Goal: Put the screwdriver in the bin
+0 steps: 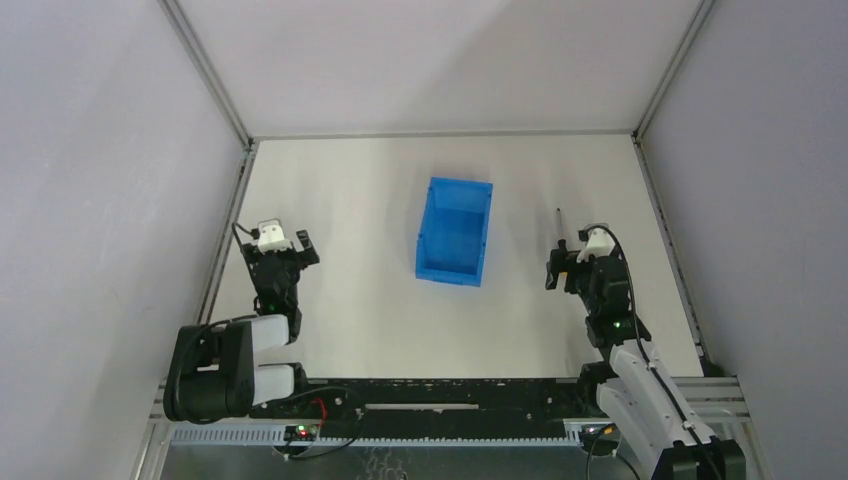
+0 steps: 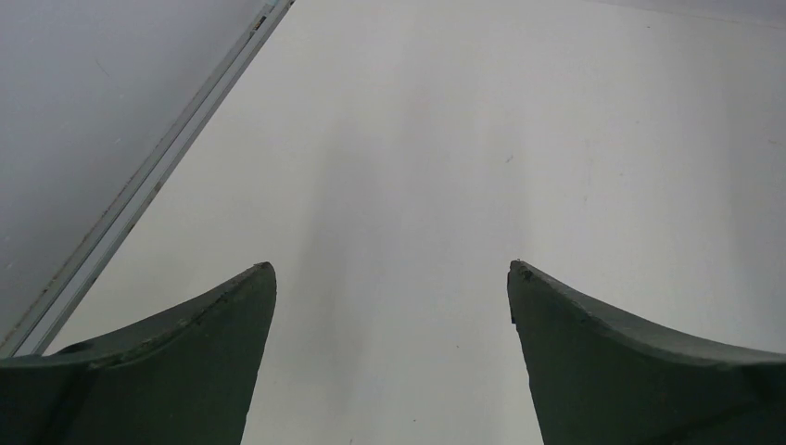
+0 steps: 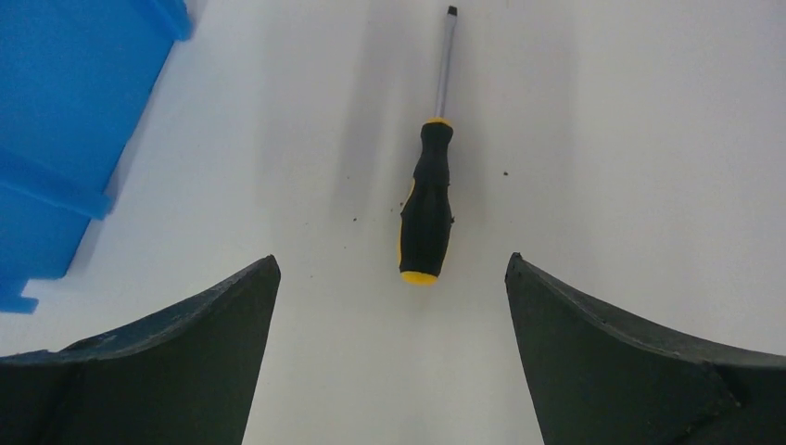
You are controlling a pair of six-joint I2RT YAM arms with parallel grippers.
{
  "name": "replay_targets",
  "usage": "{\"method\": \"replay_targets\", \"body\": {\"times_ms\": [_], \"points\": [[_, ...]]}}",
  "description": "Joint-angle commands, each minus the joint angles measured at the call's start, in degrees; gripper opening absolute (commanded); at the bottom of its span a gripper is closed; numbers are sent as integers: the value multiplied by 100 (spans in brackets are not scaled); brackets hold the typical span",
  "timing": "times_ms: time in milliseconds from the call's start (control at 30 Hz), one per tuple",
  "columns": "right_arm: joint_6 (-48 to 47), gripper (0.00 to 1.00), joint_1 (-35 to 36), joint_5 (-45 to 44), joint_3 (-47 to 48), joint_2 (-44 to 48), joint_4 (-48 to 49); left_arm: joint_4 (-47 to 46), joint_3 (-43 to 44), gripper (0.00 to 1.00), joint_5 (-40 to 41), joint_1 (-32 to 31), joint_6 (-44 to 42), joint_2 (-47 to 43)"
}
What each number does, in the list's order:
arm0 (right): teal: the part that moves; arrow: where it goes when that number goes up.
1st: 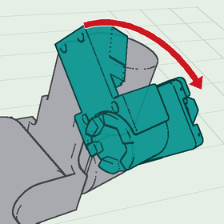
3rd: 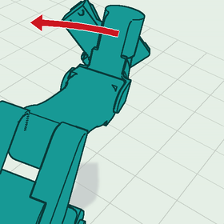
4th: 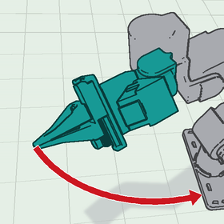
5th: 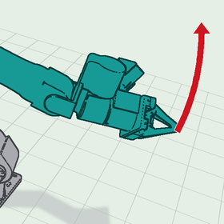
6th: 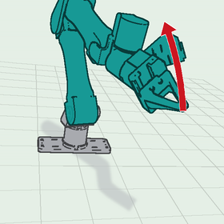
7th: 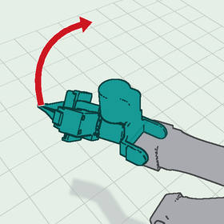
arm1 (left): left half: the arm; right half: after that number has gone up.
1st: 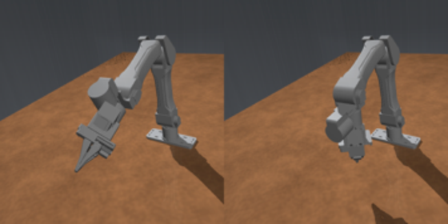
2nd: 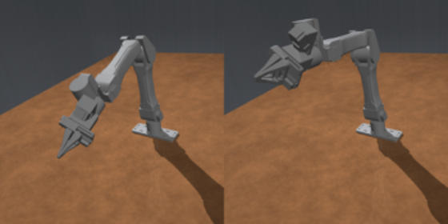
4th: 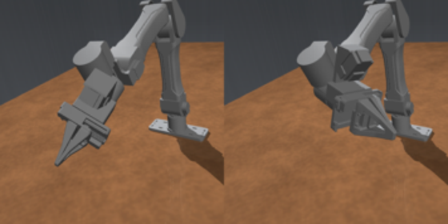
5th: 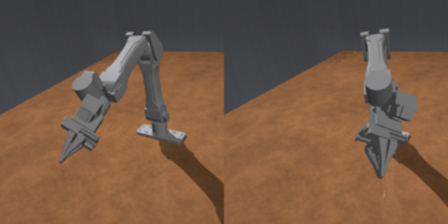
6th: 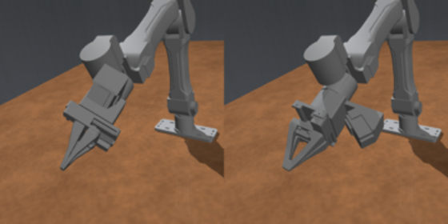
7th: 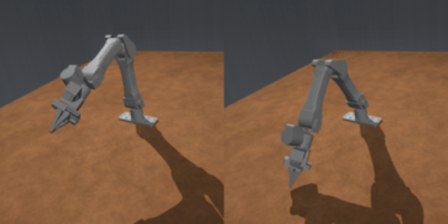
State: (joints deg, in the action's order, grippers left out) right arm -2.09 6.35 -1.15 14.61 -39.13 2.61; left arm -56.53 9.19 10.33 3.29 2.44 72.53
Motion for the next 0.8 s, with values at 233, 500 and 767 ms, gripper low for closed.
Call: {"method": "replay_targets", "body": {"times_ms": [233, 500, 767], "points": [[846, 100, -61, -931, 2736, -1532, -2154, -385, 194, 100, 42, -21, -103, -37], [534, 98, -463, -544, 4532, -4371, -3572, -380, 188, 100, 40, -21, -103, -42], [538, 87, -600, -183, 4776, -5839, -3485, -385, 189, 100, 40, -21, -103, -38]]}}
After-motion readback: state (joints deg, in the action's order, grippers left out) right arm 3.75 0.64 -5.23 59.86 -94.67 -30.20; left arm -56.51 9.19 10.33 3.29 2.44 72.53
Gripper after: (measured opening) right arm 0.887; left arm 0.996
